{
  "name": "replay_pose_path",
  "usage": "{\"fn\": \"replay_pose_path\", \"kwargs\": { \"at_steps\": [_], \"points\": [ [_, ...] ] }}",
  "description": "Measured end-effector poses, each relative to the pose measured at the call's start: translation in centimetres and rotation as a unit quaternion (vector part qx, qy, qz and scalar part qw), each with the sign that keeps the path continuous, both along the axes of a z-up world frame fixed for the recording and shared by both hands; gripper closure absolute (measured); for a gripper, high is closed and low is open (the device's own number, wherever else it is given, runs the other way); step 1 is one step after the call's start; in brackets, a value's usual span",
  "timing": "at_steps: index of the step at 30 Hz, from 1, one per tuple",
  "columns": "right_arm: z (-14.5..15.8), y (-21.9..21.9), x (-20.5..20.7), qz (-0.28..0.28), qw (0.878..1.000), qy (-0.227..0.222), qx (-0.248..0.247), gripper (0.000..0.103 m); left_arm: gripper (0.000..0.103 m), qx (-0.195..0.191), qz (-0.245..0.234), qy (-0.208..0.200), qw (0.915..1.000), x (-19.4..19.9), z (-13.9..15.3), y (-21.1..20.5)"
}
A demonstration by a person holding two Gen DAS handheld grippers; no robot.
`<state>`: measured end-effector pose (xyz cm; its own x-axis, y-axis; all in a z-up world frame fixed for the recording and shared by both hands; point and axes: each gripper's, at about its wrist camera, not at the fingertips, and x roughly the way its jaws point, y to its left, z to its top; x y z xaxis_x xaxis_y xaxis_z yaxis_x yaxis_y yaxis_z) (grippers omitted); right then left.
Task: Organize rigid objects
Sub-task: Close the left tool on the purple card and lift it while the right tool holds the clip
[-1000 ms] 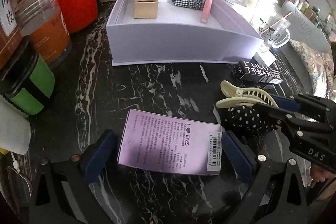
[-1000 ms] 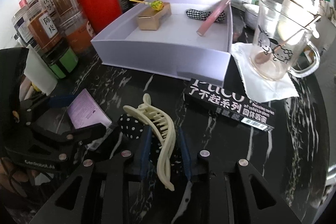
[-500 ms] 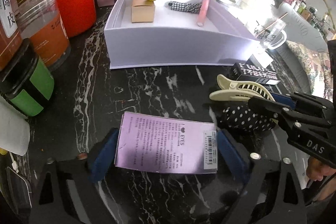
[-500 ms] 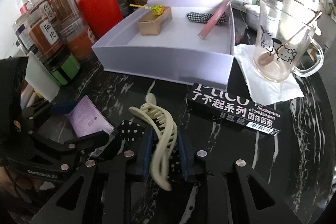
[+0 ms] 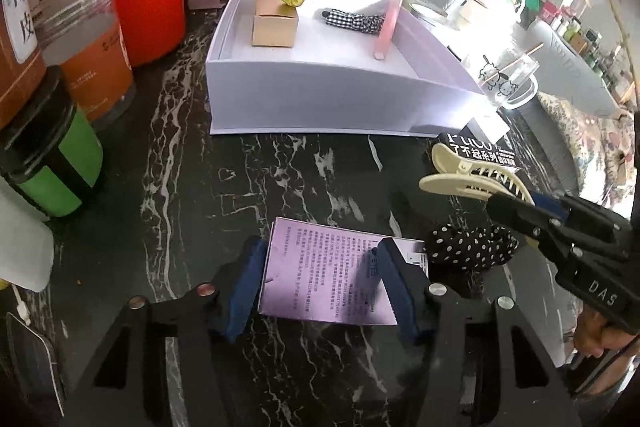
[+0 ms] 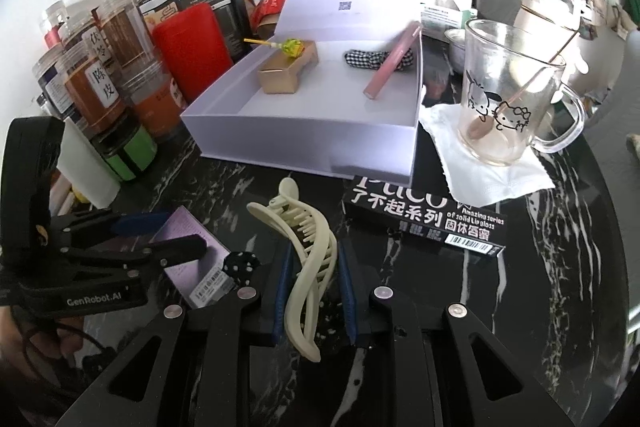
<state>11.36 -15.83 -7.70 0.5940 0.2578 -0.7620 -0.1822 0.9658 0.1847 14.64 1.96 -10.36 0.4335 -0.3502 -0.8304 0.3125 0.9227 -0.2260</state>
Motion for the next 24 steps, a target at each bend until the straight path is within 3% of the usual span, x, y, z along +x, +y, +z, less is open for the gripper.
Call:
{"fn": "replay_pose_path", "kwargs": {
  "at_steps": [2, 4, 8, 9, 19, 24],
  "points": [
    [0.0, 0.0, -0.1, -0.001, 1.000, 0.003, 0.002, 0.081, 0.043, -0.011, 0.000, 0.003, 0.9999, 0.1, -0.2, 0.2],
    [0.0, -0.1, -0.3, -0.003, 1.000, 0.004, 0.003, 0.081, 0.033, -0.001, -0.006, 0.004, 1.0000, -0.1, -0.1, 0.1],
    [0.1, -0.2, -0.5, -0.008, 1.000, 0.003, -0.002, 0.081, 0.003, 0.020, -0.010, 0.014, 0.9997, 0.0, -0.3, -0.5],
    [0.2, -0.2, -0.6, -0.010, 1.000, 0.002, -0.004, 0.081, 0.000, 0.017, -0.011, 0.015, 0.9997, 0.0, -0.3, -0.6],
    [1.3, -1.2, -1.2, -0.025, 1.000, -0.013, -0.010, 0.081, 0.000, 0.031, -0.027, 0.022, 0.9989, -0.8, -0.4, -2.1],
    [1.4, -1.5, -1.7, -0.029, 0.999, -0.014, -0.012, 0.081, 0.000, 0.089, -0.039, 0.001, 0.9953, -1.5, -1.1, -3.7]
  ]
}}
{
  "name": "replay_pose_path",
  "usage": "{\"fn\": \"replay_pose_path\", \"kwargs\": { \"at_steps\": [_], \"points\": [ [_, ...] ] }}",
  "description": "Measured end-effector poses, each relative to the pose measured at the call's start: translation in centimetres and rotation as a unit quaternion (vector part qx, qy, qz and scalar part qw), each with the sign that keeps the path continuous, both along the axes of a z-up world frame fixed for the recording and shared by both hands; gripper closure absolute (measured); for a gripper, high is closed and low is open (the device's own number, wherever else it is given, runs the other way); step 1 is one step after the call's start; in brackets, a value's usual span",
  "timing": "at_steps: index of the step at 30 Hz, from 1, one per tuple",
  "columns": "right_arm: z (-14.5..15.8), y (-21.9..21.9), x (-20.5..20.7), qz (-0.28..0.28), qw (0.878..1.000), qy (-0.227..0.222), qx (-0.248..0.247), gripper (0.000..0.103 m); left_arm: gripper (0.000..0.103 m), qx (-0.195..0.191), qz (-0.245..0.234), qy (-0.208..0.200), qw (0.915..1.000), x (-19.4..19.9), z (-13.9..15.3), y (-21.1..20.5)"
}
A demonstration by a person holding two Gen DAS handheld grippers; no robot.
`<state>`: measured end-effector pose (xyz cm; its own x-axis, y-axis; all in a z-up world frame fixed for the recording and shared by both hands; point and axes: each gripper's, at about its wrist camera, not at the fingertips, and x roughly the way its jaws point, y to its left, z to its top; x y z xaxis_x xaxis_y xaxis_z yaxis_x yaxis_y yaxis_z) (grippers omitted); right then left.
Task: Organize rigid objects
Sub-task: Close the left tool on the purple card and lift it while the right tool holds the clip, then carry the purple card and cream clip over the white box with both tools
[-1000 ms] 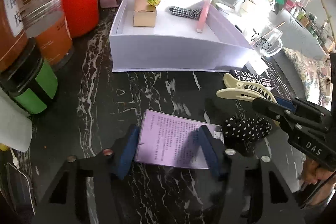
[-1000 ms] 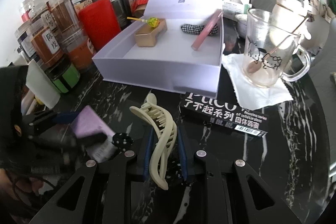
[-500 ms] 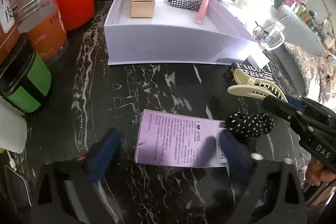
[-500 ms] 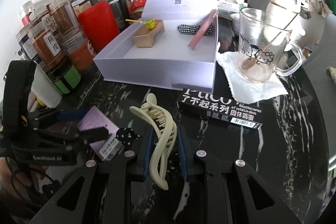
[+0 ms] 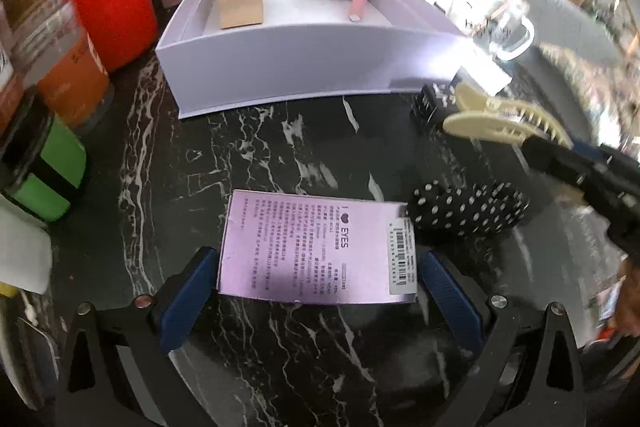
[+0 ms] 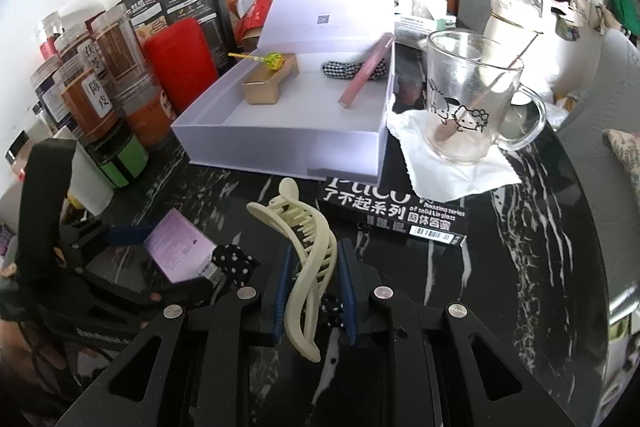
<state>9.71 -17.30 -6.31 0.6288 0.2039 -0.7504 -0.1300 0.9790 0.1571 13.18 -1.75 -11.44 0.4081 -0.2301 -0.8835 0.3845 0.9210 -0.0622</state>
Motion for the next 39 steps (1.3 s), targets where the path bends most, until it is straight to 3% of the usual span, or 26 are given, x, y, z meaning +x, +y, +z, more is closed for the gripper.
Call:
{"fn": "replay_pose_path", "kwargs": {
  "at_steps": [2, 7, 8, 15, 26, 39],
  "points": [
    [-0.1, -0.1, -0.1, -0.002, 1.000, 0.001, 0.001, 0.081, 0.000, 0.023, -0.002, -0.013, 0.9996, -0.3, -0.3, -0.5],
    [-0.3, -0.4, -0.3, -0.007, 1.000, 0.003, 0.003, 0.081, 0.001, 0.019, 0.009, -0.019, 0.9996, -0.1, -0.4, -0.4],
    [-0.3, -0.5, -0.3, -0.008, 1.000, 0.003, 0.003, 0.081, 0.009, 0.016, 0.007, -0.025, 0.9995, -0.1, -0.3, -0.3],
    [-0.2, -0.7, -0.6, -0.009, 1.000, 0.000, 0.007, 0.081, 0.010, 0.020, -0.004, -0.032, 0.9993, -0.7, 0.4, -0.2],
    [0.8, -0.2, -1.1, -0.001, 1.000, -0.012, 0.014, 0.081, 0.010, -0.001, 0.014, -0.057, 0.9983, -0.3, 3.5, 1.3],
    [3.1, 0.7, -1.2, 0.016, 0.999, -0.035, 0.004, 0.081, 0.010, -0.011, 0.024, -0.118, 0.9927, 0.4, 8.1, 1.7]
  ]
}}
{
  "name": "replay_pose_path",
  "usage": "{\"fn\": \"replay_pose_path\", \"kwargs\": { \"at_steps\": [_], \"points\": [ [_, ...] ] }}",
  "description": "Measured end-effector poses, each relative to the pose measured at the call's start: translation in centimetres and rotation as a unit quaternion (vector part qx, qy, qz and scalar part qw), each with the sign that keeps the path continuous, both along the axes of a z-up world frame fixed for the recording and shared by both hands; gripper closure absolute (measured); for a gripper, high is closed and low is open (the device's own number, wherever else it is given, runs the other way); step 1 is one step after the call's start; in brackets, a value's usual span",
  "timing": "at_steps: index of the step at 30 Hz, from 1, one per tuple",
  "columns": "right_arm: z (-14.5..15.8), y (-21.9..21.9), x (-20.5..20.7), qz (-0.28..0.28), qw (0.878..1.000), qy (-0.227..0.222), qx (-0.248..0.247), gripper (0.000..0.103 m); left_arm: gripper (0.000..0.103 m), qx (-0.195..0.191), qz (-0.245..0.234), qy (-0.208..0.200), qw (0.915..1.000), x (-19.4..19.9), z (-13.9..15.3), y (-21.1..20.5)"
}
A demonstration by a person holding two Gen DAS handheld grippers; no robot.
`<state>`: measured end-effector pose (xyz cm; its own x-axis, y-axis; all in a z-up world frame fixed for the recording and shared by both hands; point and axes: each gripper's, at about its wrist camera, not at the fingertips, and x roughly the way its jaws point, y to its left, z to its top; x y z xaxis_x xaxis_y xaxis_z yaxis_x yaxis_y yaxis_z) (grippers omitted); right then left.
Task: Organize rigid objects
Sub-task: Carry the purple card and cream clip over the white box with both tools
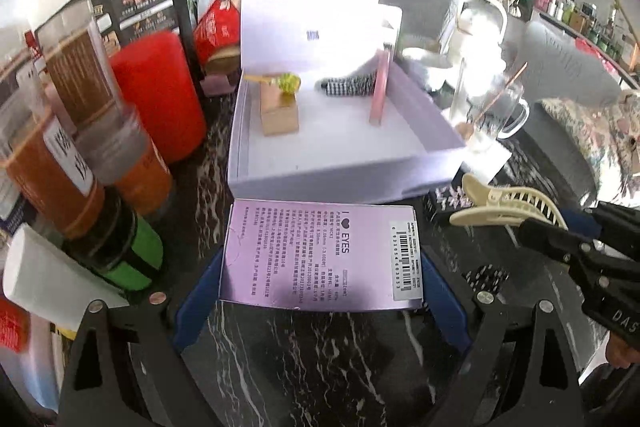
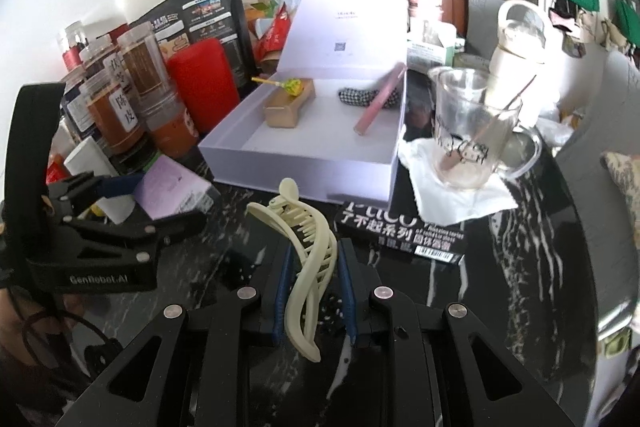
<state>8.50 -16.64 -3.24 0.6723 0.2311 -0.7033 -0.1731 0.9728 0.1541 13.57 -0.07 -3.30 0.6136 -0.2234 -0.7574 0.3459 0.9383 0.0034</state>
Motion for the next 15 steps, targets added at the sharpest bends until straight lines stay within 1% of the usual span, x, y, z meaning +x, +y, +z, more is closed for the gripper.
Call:
{"fn": "replay_pose_path", "kwargs": {
  "at_steps": [4, 15],
  "points": [
    [1.2, 0.0, 0.1, 0.000, 1.000, -0.012, -0.006, 0.081, 0.010, 0.007, -0.002, -0.025, 0.9997, 0.5, 1.4, -0.6],
    [3.9, 0.0, 2.0, 0.008, 0.999, -0.040, -0.023, 0.081, 0.010, -0.010, -0.007, -0.050, 0.9987, 3.1, 3.8, -1.1]
  ]
}}
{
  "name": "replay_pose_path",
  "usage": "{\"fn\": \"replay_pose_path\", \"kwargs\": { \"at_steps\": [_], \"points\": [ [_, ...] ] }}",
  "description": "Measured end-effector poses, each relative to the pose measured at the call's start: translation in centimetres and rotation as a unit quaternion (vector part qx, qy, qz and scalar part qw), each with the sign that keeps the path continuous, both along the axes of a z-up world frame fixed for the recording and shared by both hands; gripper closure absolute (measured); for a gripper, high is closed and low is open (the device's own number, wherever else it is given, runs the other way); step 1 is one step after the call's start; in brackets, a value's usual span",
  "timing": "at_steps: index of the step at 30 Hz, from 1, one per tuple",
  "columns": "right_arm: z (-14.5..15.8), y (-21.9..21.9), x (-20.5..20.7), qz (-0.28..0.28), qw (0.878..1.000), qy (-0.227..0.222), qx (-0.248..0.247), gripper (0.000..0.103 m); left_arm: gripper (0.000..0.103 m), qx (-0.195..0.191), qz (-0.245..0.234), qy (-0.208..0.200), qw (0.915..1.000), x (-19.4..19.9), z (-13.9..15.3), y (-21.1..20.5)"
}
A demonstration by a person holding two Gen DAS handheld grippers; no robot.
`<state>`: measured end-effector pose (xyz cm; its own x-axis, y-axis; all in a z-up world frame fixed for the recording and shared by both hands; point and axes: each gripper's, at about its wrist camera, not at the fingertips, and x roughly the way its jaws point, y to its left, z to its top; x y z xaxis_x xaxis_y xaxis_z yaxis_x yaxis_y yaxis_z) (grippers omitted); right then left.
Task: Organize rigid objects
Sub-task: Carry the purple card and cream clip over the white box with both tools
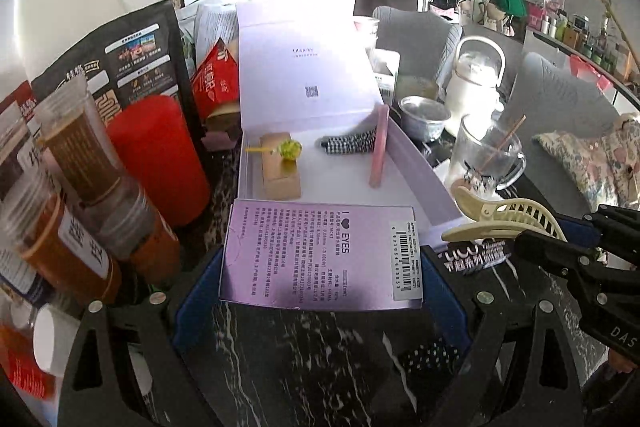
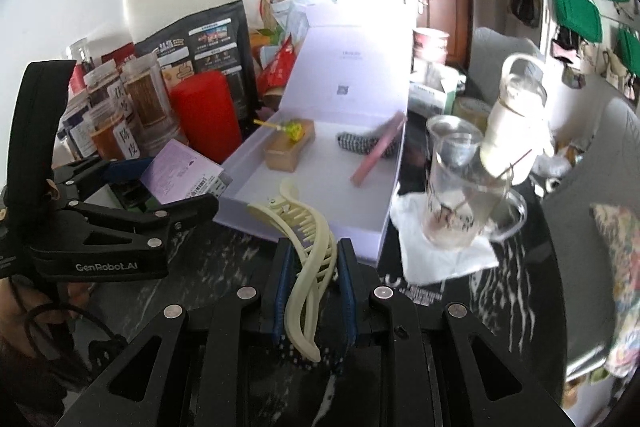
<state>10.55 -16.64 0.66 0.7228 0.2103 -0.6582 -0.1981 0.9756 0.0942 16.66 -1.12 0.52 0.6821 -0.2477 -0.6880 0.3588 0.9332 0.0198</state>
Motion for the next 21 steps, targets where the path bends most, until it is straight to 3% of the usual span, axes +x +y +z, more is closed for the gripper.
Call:
{"fn": "replay_pose_path", "kwargs": {
  "at_steps": [21],
  "points": [
    [2.5, 0.0, 8.0, -0.007, 1.000, -0.022, -0.011, 0.081, 0.010, -0.014, 0.013, -0.020, 0.9996, 8.8, 2.0, 0.1]
  ]
}}
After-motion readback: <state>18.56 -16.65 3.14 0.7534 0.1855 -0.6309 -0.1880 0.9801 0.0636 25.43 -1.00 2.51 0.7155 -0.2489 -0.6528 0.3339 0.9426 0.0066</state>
